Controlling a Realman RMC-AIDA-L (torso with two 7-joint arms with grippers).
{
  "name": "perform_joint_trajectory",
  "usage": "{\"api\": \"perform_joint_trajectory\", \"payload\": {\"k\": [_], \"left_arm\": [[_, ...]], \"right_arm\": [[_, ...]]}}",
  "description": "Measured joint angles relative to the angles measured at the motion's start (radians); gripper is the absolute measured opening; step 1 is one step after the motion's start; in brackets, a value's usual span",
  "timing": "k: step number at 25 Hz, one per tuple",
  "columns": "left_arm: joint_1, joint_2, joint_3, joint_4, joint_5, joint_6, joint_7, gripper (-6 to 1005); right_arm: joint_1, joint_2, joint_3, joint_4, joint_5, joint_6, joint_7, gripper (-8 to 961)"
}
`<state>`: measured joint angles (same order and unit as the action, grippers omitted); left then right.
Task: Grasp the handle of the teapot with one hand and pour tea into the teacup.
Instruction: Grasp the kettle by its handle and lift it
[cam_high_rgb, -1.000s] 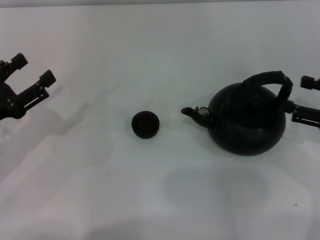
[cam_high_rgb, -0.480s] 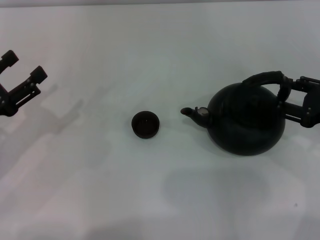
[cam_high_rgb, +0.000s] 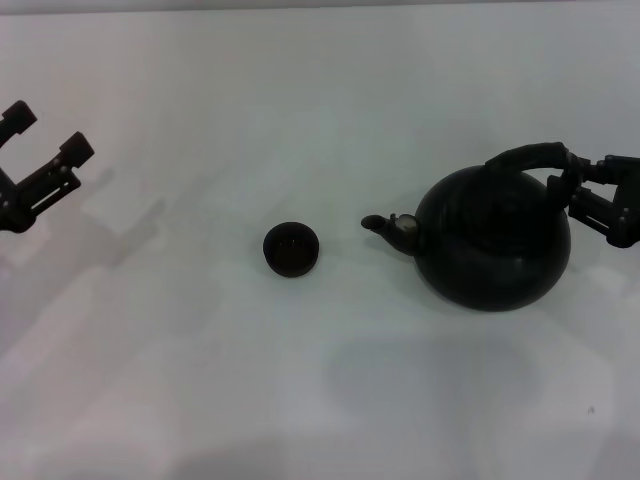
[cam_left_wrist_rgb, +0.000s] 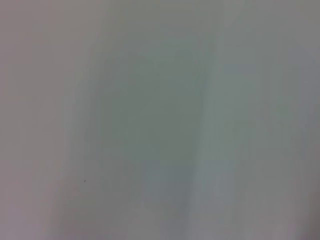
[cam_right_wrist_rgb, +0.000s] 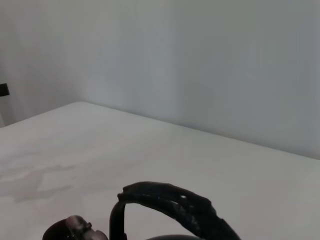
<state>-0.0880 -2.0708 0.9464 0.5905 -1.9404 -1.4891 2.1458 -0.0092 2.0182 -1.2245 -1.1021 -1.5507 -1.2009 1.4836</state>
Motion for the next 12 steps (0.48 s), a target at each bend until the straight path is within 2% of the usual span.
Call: {"api": "perform_joint_trajectory", "payload": {"k": [2,12], "left_arm": [[-0.001,0.0,0.0,0.0,0.0,0.001,0.0,872],[-0.003,0.0,0.0,-0.008,0.0,0.0,0.001,872]], "right_arm": [[0.0,-0.001,-0.001,0.001,0.0,0.0,0.0,336],[0.002,0.003,-0.006,0.01,0.001,0.0,-0.014,208]]}}
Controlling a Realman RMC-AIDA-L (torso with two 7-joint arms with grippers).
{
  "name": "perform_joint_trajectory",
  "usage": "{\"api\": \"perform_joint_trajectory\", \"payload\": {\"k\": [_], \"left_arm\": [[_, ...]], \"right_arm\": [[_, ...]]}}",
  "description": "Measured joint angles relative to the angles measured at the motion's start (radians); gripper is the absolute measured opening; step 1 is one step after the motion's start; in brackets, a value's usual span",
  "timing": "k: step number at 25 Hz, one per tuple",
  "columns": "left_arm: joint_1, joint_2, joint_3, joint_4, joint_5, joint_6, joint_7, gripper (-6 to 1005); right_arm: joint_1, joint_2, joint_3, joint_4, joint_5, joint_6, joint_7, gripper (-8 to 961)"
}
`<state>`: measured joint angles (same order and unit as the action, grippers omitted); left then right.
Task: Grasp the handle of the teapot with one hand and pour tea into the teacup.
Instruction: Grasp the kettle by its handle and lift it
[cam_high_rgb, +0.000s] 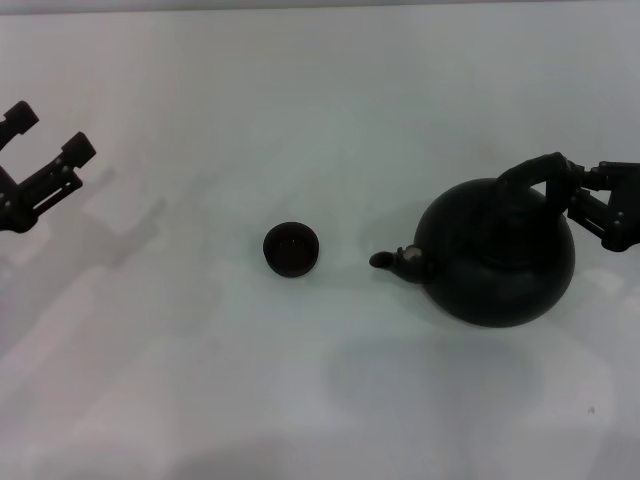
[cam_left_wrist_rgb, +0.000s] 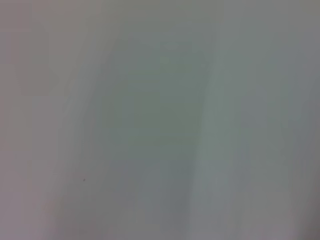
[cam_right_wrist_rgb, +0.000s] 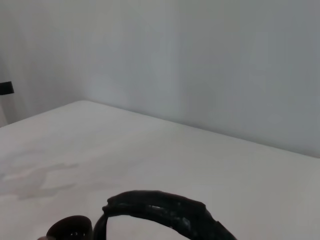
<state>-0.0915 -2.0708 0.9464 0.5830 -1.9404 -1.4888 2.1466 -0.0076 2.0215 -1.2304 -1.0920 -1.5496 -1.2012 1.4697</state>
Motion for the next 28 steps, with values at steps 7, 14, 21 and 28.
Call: {"api": "perform_joint_trajectory", "payload": {"k": [7,14,21,28], "left_arm": [[0.002,0.0,-0.001,-0.002,-0.001,-0.003,0.005,872],[0.007,0.0,-0.007,-0.01,-0.002,0.005,0.019,872],[0.011,0.0,-0.07,-0.07,0.0,-0.001,0.08,872],[0.013,0.002,-0.129,-0.145,0.006,0.012,0.149,872]], "right_arm": [[0.004,0.001,-0.001,0.015,0.057,0.001,-0.029,193],[0.006,0.003,-0.043,0.013,0.16,0.04,-0.077,166],[0.034,0.002,-0.123,0.0,0.264,0.119,-0.13,152],[0.049,0.003,-0.245,-0.085,0.272,0.285,-0.132,145]]}}
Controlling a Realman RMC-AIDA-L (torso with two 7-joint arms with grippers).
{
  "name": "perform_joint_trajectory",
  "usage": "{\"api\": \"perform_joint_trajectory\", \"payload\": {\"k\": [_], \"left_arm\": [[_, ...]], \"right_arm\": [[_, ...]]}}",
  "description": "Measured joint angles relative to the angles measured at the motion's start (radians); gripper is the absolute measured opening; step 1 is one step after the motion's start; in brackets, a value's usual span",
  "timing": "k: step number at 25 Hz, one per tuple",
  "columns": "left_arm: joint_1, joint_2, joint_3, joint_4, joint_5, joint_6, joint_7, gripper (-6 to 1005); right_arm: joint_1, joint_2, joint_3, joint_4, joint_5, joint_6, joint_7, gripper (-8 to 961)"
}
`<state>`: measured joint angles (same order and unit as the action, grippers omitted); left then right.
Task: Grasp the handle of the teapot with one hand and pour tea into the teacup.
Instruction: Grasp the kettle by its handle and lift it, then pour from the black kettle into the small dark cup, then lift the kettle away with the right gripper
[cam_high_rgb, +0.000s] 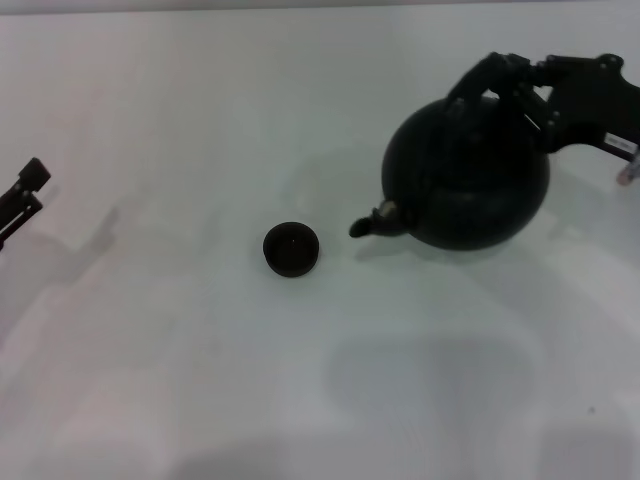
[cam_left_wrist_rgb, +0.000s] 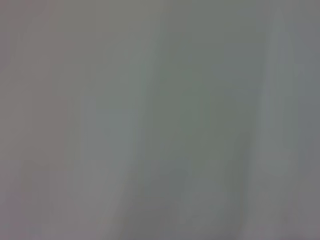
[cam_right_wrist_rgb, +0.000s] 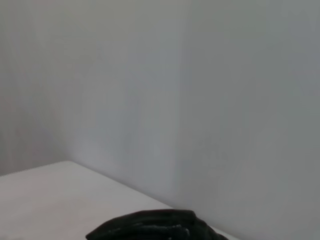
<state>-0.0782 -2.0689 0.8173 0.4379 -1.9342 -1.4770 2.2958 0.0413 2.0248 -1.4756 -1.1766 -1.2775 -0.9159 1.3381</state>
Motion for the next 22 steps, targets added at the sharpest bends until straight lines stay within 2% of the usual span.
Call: {"api": "perform_joint_trajectory", "payload": {"k": [6,22], "left_arm": [[0.0,0.0,-0.041,-0.048,0.002,0.025,0.026,872],[0.004,0.001,-0.039,-0.079,0.012,0.087,0.029,872]], "right_arm": [[0.0,-0.001,-0.109,-0.082,0.001,0.144,-0.021,146],[0.01,-0.004,-0.309,-0.212,-0.006,0.402,-0.094,140]]}}
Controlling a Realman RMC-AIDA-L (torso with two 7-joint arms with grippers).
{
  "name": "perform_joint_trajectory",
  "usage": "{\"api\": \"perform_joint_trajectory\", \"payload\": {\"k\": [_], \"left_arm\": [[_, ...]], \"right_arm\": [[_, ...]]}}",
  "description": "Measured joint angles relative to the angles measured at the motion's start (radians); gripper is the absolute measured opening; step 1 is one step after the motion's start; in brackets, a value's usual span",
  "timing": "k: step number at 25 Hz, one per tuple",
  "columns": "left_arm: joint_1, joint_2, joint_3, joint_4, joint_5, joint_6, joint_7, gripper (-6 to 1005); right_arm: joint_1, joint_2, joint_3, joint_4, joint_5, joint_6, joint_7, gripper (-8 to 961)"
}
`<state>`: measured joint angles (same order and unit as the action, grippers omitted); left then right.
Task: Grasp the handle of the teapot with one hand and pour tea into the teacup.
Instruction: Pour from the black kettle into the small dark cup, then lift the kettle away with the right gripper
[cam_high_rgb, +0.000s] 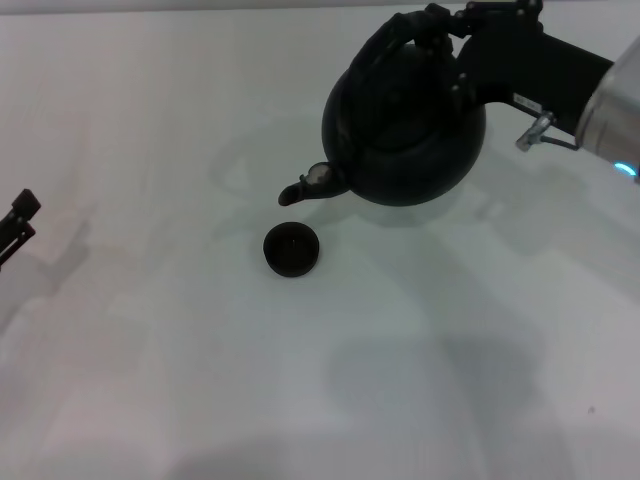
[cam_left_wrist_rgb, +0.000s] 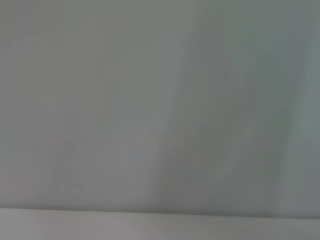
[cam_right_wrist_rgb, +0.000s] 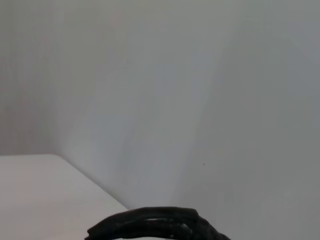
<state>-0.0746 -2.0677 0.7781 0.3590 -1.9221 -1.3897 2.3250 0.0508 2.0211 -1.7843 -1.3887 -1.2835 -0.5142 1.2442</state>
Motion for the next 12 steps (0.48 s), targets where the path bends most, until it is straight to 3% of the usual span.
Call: {"api": "perform_joint_trajectory", "payload": {"k": [12], "left_arm": [[-0.005,0.0,-0.005,-0.002,0.018,0.001,0.0,872]], "right_arm": [[0.007,-0.002,-0.085,-0.015,-0.003,0.107,-0.113,135]]}}
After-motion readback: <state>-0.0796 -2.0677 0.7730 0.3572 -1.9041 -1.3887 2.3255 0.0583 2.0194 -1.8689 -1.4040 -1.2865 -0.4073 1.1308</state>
